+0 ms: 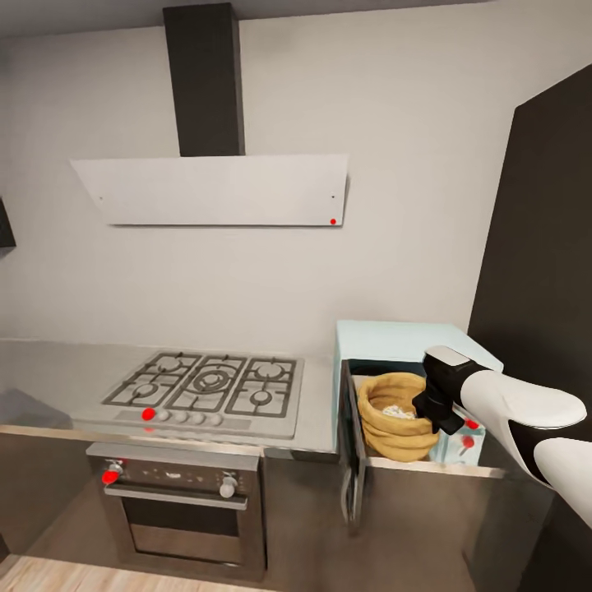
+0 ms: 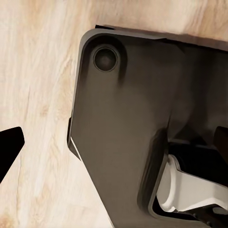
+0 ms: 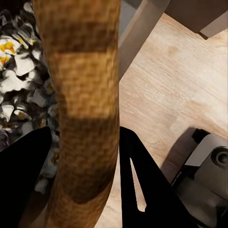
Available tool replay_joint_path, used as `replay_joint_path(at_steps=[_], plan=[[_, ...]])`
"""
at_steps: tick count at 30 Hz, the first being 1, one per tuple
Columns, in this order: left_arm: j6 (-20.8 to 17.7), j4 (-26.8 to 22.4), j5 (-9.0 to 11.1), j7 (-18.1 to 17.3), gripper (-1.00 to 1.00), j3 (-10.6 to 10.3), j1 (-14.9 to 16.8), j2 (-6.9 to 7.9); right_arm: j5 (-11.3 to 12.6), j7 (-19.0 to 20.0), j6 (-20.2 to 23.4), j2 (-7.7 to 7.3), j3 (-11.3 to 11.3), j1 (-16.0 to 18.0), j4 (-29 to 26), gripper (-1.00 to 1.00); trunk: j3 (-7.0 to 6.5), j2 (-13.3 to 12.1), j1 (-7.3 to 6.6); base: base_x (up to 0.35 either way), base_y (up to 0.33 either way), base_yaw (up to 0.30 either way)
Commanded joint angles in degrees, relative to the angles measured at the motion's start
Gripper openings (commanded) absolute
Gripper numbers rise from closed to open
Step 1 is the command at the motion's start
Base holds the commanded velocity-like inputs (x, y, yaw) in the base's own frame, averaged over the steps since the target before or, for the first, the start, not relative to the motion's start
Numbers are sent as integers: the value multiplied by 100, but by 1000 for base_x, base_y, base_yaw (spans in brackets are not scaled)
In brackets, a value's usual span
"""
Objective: In the kitchen, take the popcorn bag from the countertop, put it into the microwave, and heat it until the popcorn is cooked so the cooked popcorn ends up inside the bag.
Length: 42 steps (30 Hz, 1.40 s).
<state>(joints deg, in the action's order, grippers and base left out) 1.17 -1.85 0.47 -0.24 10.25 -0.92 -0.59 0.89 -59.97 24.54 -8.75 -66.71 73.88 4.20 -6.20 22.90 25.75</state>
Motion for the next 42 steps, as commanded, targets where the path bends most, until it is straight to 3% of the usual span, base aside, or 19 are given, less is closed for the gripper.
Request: replay_joint_path(at_steps=[1,42], plan=[[6,-9,5,-2,100,29,-4,-2,8,-15,43,-4,17,4,11,-100,1,2,3,157,110,0],[6,-9,5,0,100,30,-4,4,8,-8,23,-4,19,4,9,-100,1,2,3,111,-26,0]])
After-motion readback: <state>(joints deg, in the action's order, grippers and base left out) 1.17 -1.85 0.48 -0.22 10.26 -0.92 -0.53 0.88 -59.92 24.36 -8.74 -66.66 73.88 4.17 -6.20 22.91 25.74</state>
